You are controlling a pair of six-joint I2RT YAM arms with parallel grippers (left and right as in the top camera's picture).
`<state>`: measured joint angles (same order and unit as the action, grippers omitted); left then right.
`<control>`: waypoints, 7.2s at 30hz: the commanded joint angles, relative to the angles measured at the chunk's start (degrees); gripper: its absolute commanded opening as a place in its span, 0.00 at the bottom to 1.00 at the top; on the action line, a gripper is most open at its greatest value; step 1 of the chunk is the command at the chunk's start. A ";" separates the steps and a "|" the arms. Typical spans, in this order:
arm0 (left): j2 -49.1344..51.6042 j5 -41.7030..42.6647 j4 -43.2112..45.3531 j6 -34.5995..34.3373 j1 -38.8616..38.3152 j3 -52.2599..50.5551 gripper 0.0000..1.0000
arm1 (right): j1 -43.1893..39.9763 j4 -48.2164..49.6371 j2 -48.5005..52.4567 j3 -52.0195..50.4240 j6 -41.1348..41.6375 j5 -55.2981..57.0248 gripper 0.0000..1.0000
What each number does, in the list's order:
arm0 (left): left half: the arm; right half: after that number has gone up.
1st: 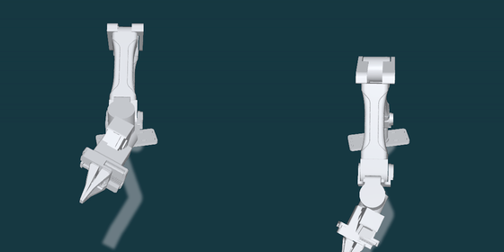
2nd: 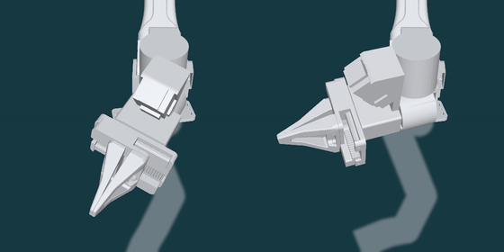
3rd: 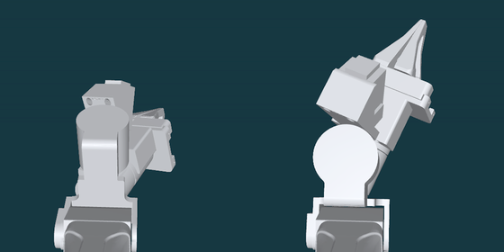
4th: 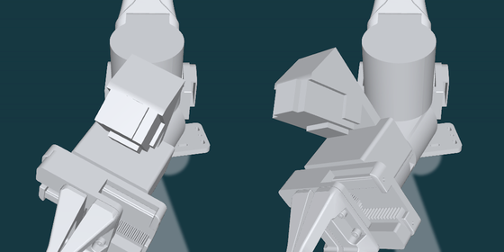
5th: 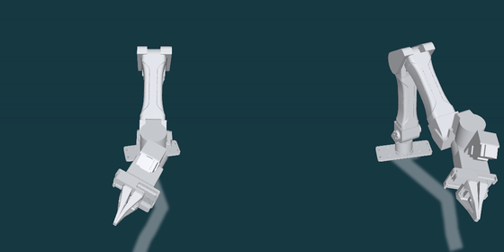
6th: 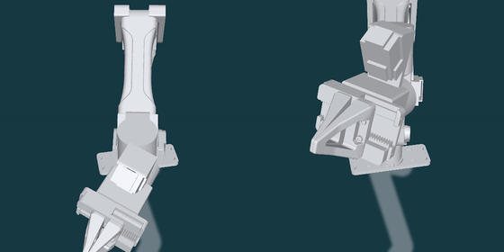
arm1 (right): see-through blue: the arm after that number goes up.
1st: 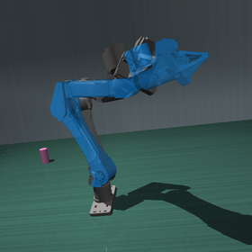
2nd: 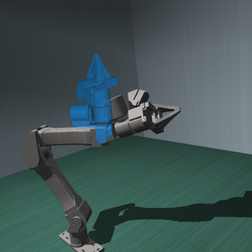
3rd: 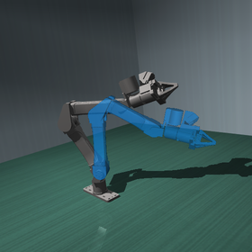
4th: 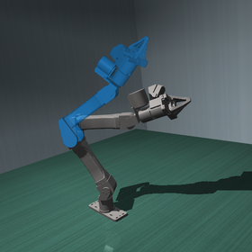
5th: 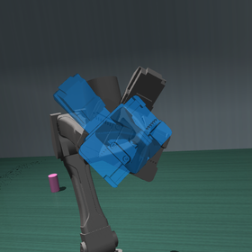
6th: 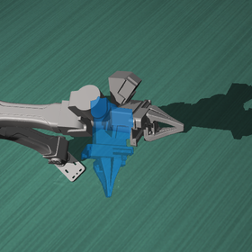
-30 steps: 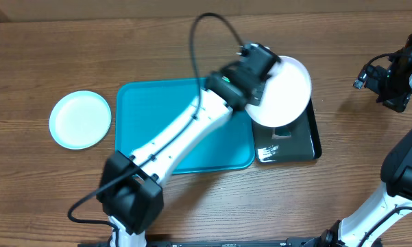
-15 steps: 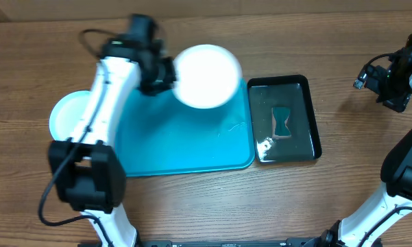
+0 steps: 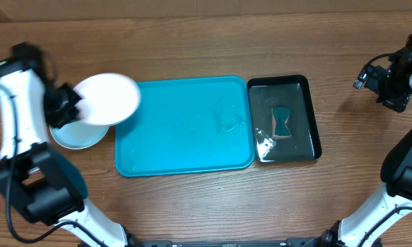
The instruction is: Clean dirty plates on tray and stack at the side
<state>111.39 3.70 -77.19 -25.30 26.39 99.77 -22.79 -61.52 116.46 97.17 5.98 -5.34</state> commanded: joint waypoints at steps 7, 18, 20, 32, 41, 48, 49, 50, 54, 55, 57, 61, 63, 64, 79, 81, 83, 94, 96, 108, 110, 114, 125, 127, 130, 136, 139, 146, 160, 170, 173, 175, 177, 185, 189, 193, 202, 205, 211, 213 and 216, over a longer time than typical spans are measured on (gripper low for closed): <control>-0.13 -3.32 -0.33 0.85 12.09 -0.39 0.04 | -0.02 0.22 -1.18 1.11 0.20 0.17 1.00; -0.13 -4.33 3.10 0.79 11.93 -1.20 0.04 | -0.02 0.24 -1.18 1.11 0.20 0.17 1.00; -0.13 -4.26 4.48 0.68 11.78 -2.49 0.04 | -0.02 0.22 -1.18 1.11 0.17 0.17 1.00; -0.13 -0.68 8.04 1.25 11.50 -6.64 0.50 | -0.02 0.22 -1.18 1.11 0.17 0.17 1.00; -0.13 15.45 8.02 13.27 10.62 -6.64 0.89 | -0.02 0.24 -1.18 1.11 0.17 0.17 1.00; -0.13 15.85 6.88 14.47 6.29 -6.69 0.86 | -0.02 0.24 -1.18 1.11 0.17 0.17 1.00; -0.13 15.85 6.80 15.04 5.14 -6.69 0.86 | -0.02 0.24 -1.18 1.11 0.17 0.17 1.00; -0.13 15.85 6.80 15.61 3.98 -6.69 0.86 | -0.02 0.24 -1.18 1.11 0.17 0.17 1.00; -0.13 15.85 7.39 19.82 -2.43 -6.69 0.85 | -0.02 0.22 -1.18 1.11 0.17 0.17 1.00; -0.13 15.85 7.65 20.44 -4.02 -6.69 0.85 | -0.02 0.22 -1.18 1.11 0.17 0.17 1.00; -0.13 15.78 8.68 20.63 -7.63 -6.69 0.86 | -0.02 0.22 -1.18 1.11 0.17 0.17 1.00; -0.13 15.78 11.41 20.61 -14.97 -6.69 1.00 | -0.02 0.22 -1.18 1.11 0.20 0.17 1.00; -0.13 15.74 13.57 20.61 -18.38 -6.69 1.00 | -0.02 0.24 -1.18 1.11 0.17 0.17 1.00; -0.13 15.65 14.64 20.61 -19.69 -6.69 1.00 | -0.02 0.24 -1.18 1.11 0.17 0.17 1.00; -0.13 15.58 19.63 20.61 -30.95 -6.67 1.00 | -0.02 0.24 -1.18 1.11 0.17 0.17 1.00; -0.13 15.54 19.63 20.61 -30.95 -6.67 1.00 | -0.02 0.22 -1.18 1.11 0.17 0.17 1.00; -0.13 15.34 19.63 20.63 -30.91 -6.67 0.99 | -0.02 0.24 -1.18 1.11 0.17 0.17 1.00; -0.13 15.34 19.63 20.61 -30.91 -6.67 1.00 | -0.02 0.22 -1.18 1.11 0.17 0.17 1.00; -0.13 15.34 19.65 20.61 -30.93 -6.67 1.00 | -0.02 0.24 -1.18 1.11 0.17 0.17 1.00; -0.13 15.19 19.63 20.61 -30.88 -6.67 1.00 | -0.02 0.24 -1.18 1.11 0.20 0.17 1.00; -0.13 15.19 19.63 20.61 -30.88 -6.67 1.00 | -0.02 0.22 -1.18 1.11 0.17 0.17 1.00; -0.13 15.19 19.63 20.61 -30.93 -6.67 1.00 | -0.02 0.24 -1.18 1.11 0.17 0.17 1.00; -0.13 15.19 19.63 20.61 -30.93 -6.67 1.00 | 0.00 0.24 -0.46 1.05 0.20 0.17 1.00; -0.13 15.19 19.63 20.61 -30.93 -6.67 1.00 | 0.20 0.22 -0.48 1.05 0.17 0.17 1.00; -0.13 15.19 19.63 20.61 -30.93 -6.67 1.00 | 0.74 0.22 -1.42 1.05 0.17 0.17 1.00; -0.13 15.19 19.63 20.61 -30.93 -6.67 1.00 | 4.35 0.22 -8.44 1.05 0.17 0.17 1.00; -0.13 15.19 19.63 20.61 -30.93 -6.67 1.00 | 7.15 0.22 -13.70 1.05 0.17 0.17 1.00; -0.13 15.19 19.63 20.61 -30.93 -6.67 1.00 | 16.31 0.22 -26.88 1.05 0.17 0.17 1.00; -0.13 15.19 19.63 20.61 -30.93 -6.67 1.00 | 36.98 0.15 -50.66 1.05 0.17 0.17 1.00; -0.13 15.19 19.63 20.61 -30.93 -6.67 1.00 | 37.22 -1.51 -67.23 -2.03 -0.26 2.97 1.00; -0.13 15.19 19.63 20.61 -30.93 -6.67 1.00 | 36.81 -0.22 -73.18 -6.75 -0.22 3.19 1.00; -0.13 15.19 19.63 20.61 -30.93 -6.67 1.00 | 35.93 1.97 -77.94 -11.37 -0.17 3.10 1.00; -0.13 15.19 19.63 20.61 -30.93 -6.67 1.00 | 35.17 5.35 -83.23 -17.11 -0.17 3.15 1.00; -0.13 15.19 19.63 20.61 -30.93 -6.67 1.00 | 30.95 20.98 -102.77 -43.08 0.11 2.58 1.00; -0.13 15.19 19.63 20.61 -30.93 -6.67 1.00 | 27.89 32.96 -109.39 -55.63 0.22 -0.39 1.00; -0.13 15.19 19.63 20.61 -30.93 -6.67 1.00 | 26.32 47.06 -113.59 -66.14 0.22 -3.89 1.00; -0.13 15.19 19.63 20.61 -30.93 -6.67 1.00 | 26.25 71.67 -116.30 -84.24 0.24 -5.27 1.00; -0.13 15.19 19.63 20.61 -30.93 -6.67 1.00 | 26.25 72.87 -116.30 -87.32 0.20 -5.22 1.00; -0.13 15.19 19.63 20.61 -30.93 -6.67 1.00 | 26.25 73.24 -116.30 -92.65 0.20 -2.27 1.00; -0.13 15.19 19.63 20.61 -30.93 -6.67 1.00 | 26.25 73.20 -116.30 -93.96 0.15 -1.27 1.00; -0.13 15.19 19.63 20.61 -30.93 -6.67 1.00 | 26.25 73.26 -116.30 -95.89 -0.02 -0.59 1.00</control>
<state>111.39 18.68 -57.58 -5.74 -4.54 93.12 3.77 11.31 0.80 2.83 5.96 -7.97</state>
